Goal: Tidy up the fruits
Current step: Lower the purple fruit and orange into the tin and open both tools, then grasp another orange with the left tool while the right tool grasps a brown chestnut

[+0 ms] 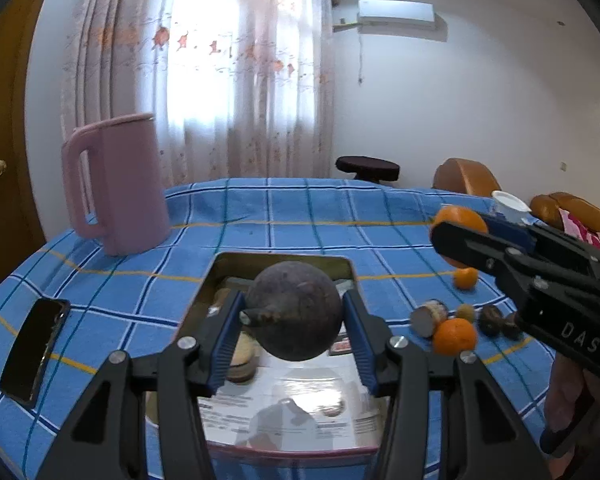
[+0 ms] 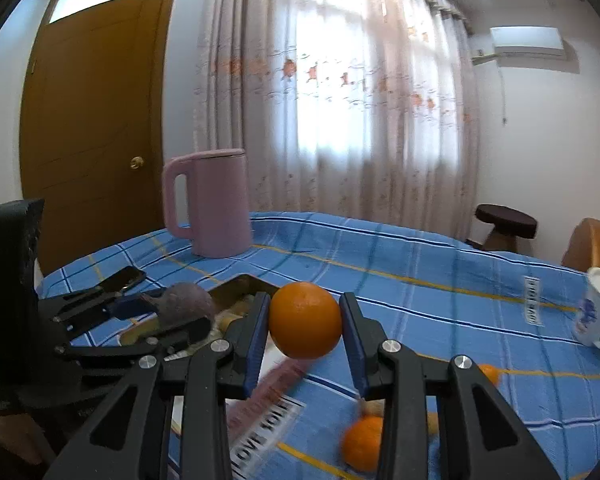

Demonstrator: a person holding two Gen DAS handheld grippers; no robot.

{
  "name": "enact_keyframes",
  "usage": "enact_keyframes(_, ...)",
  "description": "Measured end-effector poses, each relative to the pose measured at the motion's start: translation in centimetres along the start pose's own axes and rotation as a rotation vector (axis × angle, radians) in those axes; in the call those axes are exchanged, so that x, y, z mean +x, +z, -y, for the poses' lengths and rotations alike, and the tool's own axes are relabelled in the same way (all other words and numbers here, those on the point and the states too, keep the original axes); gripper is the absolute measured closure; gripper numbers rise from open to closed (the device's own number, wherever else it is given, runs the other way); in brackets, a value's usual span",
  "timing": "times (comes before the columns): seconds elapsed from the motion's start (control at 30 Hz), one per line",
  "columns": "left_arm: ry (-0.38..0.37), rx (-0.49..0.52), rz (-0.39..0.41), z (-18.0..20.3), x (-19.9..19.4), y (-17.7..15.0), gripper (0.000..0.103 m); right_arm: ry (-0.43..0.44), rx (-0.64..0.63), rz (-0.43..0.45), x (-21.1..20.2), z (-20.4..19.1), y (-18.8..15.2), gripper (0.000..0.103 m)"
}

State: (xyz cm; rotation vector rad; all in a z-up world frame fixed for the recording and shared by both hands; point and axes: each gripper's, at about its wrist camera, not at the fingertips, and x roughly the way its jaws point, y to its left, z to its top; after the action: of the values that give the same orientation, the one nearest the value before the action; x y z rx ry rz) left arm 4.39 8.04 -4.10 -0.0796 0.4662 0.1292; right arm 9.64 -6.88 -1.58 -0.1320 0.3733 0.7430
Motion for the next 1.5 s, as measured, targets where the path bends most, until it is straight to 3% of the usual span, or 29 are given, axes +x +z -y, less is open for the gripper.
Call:
enact_keyframes(0.43, 0.048, -0.051, -0.062, -4.0, 1.4, -1.1, 0.051, 0.055, -0.046, -0.118, 5.6, -3.5, -1.6, 0.066)
enact_keyframes(0.93, 0.051, -0.064, -0.101, -4.6, 2.5, -1.6, 0.051, 0.066, -0.065, -0.225, 8.1, -4.1, -2.4, 0.066)
enact_keyframes(1.07, 0.077, -0.061, -0.079, -4.5, 2.1, -1.4, 0.049, 0.060, -0.049, -0.258, 8.7, -3.9, -2.5, 0.054)
enact_keyframes(1.13, 0.082, -0.064, -0.062, -4.6, 1.5, -1.1, 0.043, 0.055, -0.029, -0.248, 8.5, -3.5, -2.5, 0.050)
enact_keyframes(1.2, 0.090, -0.074, -0.031, -4.6, 0.7, -0.8, 0.026, 0.047, -0.019, -0.230, 8.0, -3.2, -2.4, 0.046)
enact_keyframes(1.27, 0.078, -0.080, 0.001, -4.3, -0.1, -0.5, 0.017, 0.028, -0.025, -0.209, 7.1, -3.0, -2.2, 0.046)
enact_keyframes(1.5, -0.030, -0.037, 0.058, -0.5, -1.5, 0.6, 0.008, -0.093, -0.008, -0.126, 0.3, 1.4, -2.2, 0.044)
